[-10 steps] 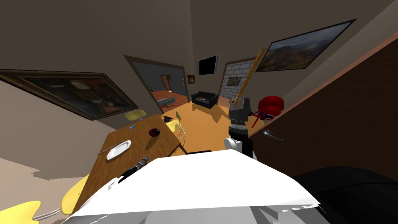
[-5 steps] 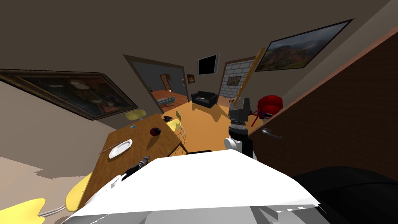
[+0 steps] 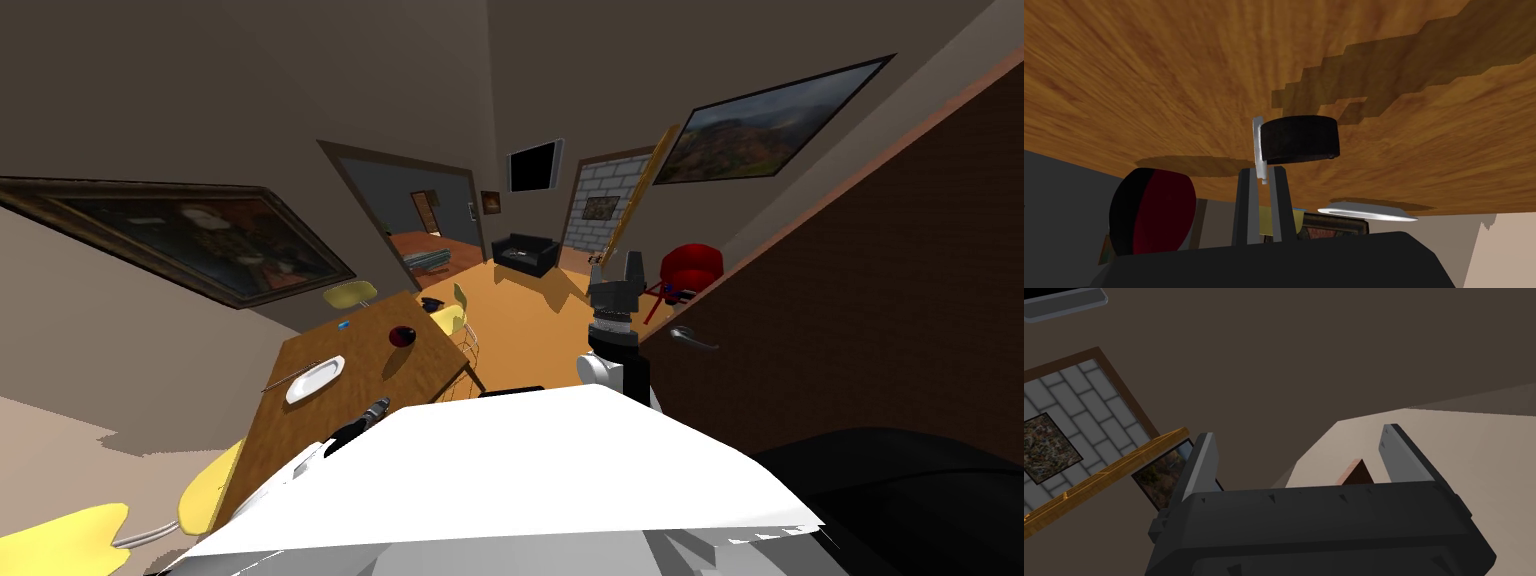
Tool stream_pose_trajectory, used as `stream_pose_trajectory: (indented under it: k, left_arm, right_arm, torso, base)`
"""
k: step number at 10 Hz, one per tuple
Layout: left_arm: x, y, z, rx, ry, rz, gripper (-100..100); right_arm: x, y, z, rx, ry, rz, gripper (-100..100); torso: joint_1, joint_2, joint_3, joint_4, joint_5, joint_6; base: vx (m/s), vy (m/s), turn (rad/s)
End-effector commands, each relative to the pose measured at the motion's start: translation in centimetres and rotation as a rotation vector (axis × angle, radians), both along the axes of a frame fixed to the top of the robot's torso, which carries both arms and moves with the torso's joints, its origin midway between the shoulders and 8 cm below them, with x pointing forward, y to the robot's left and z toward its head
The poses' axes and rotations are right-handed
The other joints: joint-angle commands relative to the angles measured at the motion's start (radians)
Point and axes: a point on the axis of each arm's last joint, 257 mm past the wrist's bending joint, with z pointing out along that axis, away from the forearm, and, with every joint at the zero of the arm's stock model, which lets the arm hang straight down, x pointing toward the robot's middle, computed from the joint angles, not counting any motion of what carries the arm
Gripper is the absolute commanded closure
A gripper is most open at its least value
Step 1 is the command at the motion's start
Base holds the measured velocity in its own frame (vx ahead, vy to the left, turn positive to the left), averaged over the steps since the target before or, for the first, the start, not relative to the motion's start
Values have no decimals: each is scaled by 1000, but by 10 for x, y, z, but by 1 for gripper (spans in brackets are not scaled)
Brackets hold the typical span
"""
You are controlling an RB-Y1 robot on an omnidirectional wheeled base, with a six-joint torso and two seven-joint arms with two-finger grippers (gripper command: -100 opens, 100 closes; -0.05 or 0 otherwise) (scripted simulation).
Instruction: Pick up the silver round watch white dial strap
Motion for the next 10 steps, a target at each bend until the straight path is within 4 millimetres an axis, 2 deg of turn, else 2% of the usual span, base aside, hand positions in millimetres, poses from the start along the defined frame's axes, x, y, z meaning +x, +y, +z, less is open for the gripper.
stream_pose_trajectory:
  k: [1,2,3,7,8,9,10]
  left_arm:
    - [7,-5,3,-1,-6,-3,100]
    - [3,-6,3,4,7,9,100]
    - [11,-10,6,0,-7,-1,100]
    - [14,-20,12,7,3,16,100]
    - [21,-25,15,3,-10,7,100]
    - [17,-22,13,4,-5,10,100]
    - [18,-22,14,4,-5,10,0]
  right_arm:
    - [0,0,0,0,0,0,0]
    - [0,0,0,0,0,0,0]
    - [0,0,0,0,0,0,0]
    - [0,0,0,0,0,0,0]
    - [0,0,0,0,0,0,0]
    - [0,0,0,0,0,0,0]
    - [0,0,0,0,0,0,0]
  torso:
    - [0,0,0,0,0,0]
    - [0,0,0,0,0,0]
    - [-1,-1,0,0,0,0]
    - [-1,-1,0,0,-1,1]
    - [-1,0,0,0,-1,0]
    - [-1,0,0,1,-1,1]
    - [-1,-2,0,0,-1,1]
  base:
    - [-47,28,-4]
    - [-40,21,-11]
    - [-30,16,-3]
    - [-38,27,-14]
    - [-41,33,-4]
    - [-15,13,-3]
    - [0,0,0]
